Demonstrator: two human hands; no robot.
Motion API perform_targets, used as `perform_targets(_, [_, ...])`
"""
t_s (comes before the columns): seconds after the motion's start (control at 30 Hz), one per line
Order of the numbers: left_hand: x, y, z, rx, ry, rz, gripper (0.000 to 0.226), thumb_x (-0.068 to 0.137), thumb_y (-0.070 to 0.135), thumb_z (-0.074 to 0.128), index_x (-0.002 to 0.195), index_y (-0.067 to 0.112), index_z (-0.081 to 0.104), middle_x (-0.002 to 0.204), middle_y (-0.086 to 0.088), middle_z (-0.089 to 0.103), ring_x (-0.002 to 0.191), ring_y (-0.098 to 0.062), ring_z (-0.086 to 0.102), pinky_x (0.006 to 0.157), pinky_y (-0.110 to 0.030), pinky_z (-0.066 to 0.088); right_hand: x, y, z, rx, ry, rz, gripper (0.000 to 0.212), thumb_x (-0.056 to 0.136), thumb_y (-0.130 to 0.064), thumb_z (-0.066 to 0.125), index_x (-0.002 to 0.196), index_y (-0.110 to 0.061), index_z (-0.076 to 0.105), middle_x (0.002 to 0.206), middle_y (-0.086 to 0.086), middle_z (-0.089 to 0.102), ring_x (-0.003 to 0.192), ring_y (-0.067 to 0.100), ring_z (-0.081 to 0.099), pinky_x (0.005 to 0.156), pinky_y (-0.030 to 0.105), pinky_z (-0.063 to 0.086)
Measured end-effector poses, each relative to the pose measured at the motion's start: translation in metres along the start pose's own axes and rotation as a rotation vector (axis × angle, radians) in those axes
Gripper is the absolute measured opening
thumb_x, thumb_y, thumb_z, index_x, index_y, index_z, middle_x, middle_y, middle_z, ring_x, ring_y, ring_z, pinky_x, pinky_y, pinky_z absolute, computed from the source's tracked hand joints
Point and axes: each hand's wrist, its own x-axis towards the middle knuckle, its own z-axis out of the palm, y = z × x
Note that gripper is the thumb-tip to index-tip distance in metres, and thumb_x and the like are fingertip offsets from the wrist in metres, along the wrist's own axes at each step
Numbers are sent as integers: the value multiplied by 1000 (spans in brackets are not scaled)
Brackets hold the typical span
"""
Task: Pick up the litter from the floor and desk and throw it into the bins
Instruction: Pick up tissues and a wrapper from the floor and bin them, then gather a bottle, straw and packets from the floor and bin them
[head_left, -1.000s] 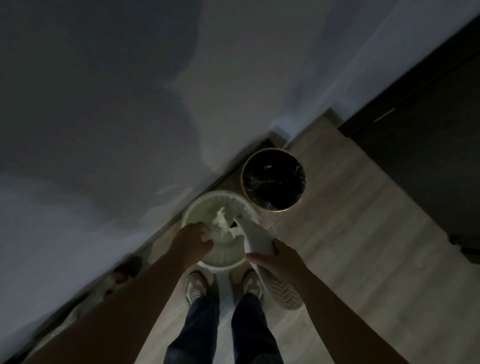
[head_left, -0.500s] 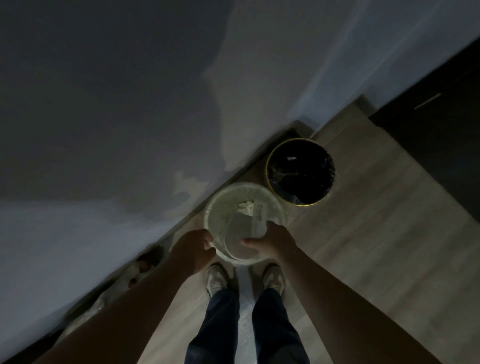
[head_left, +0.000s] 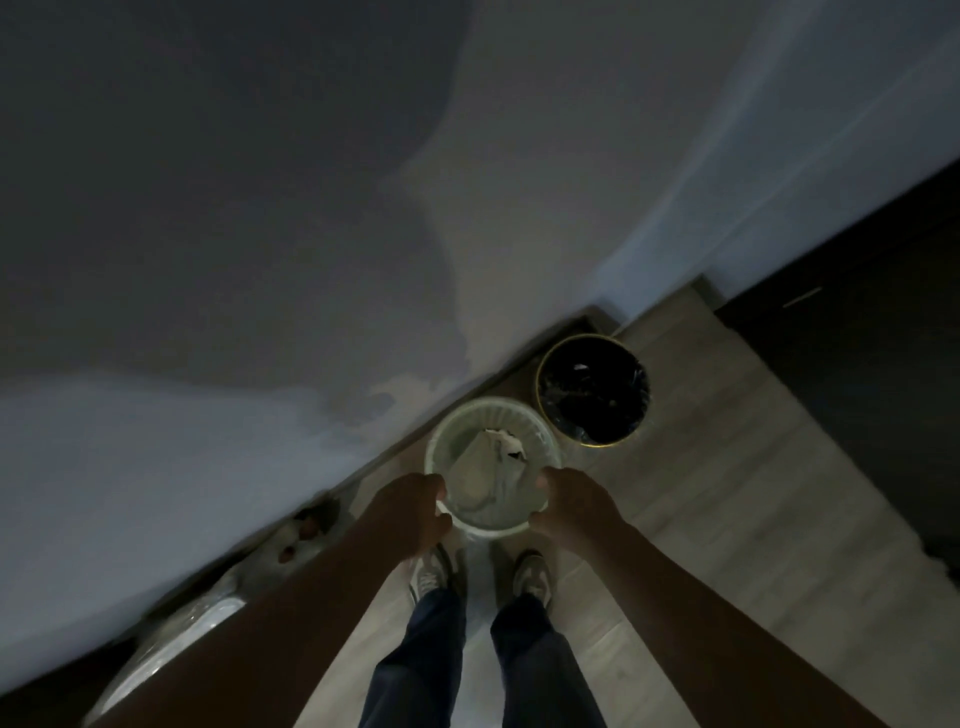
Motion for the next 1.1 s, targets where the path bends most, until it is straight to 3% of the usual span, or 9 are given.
perform_targets(0.23, [-94, 45, -49, 14, 175, 4, 44, 94, 35, 51, 134, 17, 46, 136, -1, 49, 127, -16, 44, 102, -22, 31, -92, -24, -64, -162, 142, -230, 54, 84, -29, 61, 134, -17, 46, 131, 6, 53, 124, 23, 49, 96, 30, 40])
perform_targets(0.43, [-176, 98, -58, -177, 389, -90, 42, 90, 39, 57, 128, 21, 51, 126, -1, 55, 115, -16, 52, 94, -22, 39, -162, -30, -113, -325, 220, -452, 48, 85, -29, 60, 131, -18, 49, 129, 4, 54, 122, 23, 50, 96, 33, 41])
perform_targets(0.6, [-233, 122, -43, -271, 503, -191, 43, 90, 40, 57, 128, 23, 51, 126, 0, 55, 112, -16, 55, 91, -24, 42, -213, -31, -136, -371, 244, -609, 49, 84, -30, 63, 131, -24, 51, 129, -3, 55, 120, 18, 50, 92, 25, 38])
perform_targets(0.77, [-305, 123, -19, -348, 592, -304, 42, 88, 40, 58, 126, 24, 53, 124, 3, 59, 112, -14, 56, 92, -25, 43, -268, -49, -122, -334, 214, -749, 45, 81, -23, 65, 126, -24, 56, 123, -2, 58, 115, 17, 54, 94, 29, 45])
perform_targets(0.9, [-369, 110, 9, -446, 730, -376, 37, 85, 39, 61, 120, 26, 57, 116, 5, 62, 103, -12, 57, 85, -23, 44, -313, -80, -95, -409, 197, -920, 51, 85, -25, 63, 134, -28, 50, 129, -8, 53, 116, 9, 50, 95, 22, 42])
perform_targets(1.1, [-492, 80, 86, -578, 902, -522, 41, 86, 39, 62, 125, 28, 55, 121, 9, 61, 106, -9, 58, 90, -22, 47, -401, -144, -3, -553, 152, -1156, 51, 84, -30, 65, 133, -27, 51, 129, -7, 54, 116, 9, 51, 94, 20, 40])
